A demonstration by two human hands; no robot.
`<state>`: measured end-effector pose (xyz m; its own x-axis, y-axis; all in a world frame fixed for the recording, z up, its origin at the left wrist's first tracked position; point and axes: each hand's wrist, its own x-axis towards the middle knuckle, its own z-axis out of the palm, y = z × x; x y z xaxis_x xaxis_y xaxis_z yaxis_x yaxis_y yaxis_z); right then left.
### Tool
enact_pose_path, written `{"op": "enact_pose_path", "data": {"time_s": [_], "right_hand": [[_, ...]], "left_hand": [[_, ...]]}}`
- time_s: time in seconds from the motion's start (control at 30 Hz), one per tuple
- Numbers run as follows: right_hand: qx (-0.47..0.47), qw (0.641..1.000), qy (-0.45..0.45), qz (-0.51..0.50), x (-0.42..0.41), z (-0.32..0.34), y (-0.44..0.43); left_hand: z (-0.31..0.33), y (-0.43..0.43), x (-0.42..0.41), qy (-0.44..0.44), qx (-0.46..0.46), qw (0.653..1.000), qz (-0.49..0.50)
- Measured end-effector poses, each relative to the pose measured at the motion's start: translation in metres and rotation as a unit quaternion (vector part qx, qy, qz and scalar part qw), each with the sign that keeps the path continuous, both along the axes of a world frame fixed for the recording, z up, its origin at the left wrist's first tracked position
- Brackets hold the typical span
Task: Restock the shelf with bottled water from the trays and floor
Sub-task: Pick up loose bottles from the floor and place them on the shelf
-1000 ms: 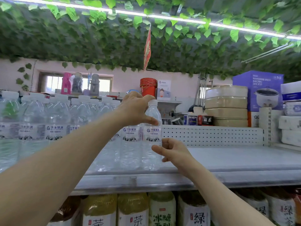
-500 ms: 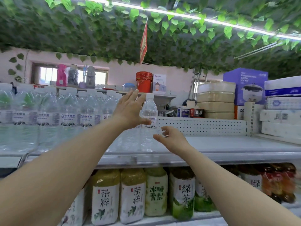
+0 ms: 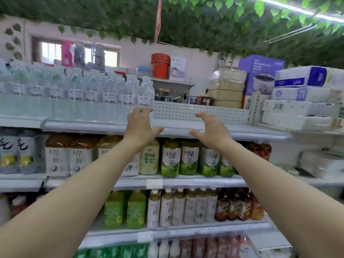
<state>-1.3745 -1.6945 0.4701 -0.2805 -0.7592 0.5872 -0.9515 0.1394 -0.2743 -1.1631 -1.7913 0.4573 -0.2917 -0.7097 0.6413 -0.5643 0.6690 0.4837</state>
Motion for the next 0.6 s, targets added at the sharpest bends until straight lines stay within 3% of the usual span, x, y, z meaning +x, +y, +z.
{"op": "enact_pose_path", "data": {"time_s": [0.33,0.6], "right_hand": [[0.032,0.999,-0.040,0.005,-0.018,-0.076,0.207],[0.050,0.998,-0.038,-0.013,-0.041,-0.112,0.272]], "left_hand": [[-0.087,0.185,-0.033,0.025,0.053,0.998,-0.034],[-0.129,0.239,-0.050,0.015,0.080,0.996,-0.049]]}}
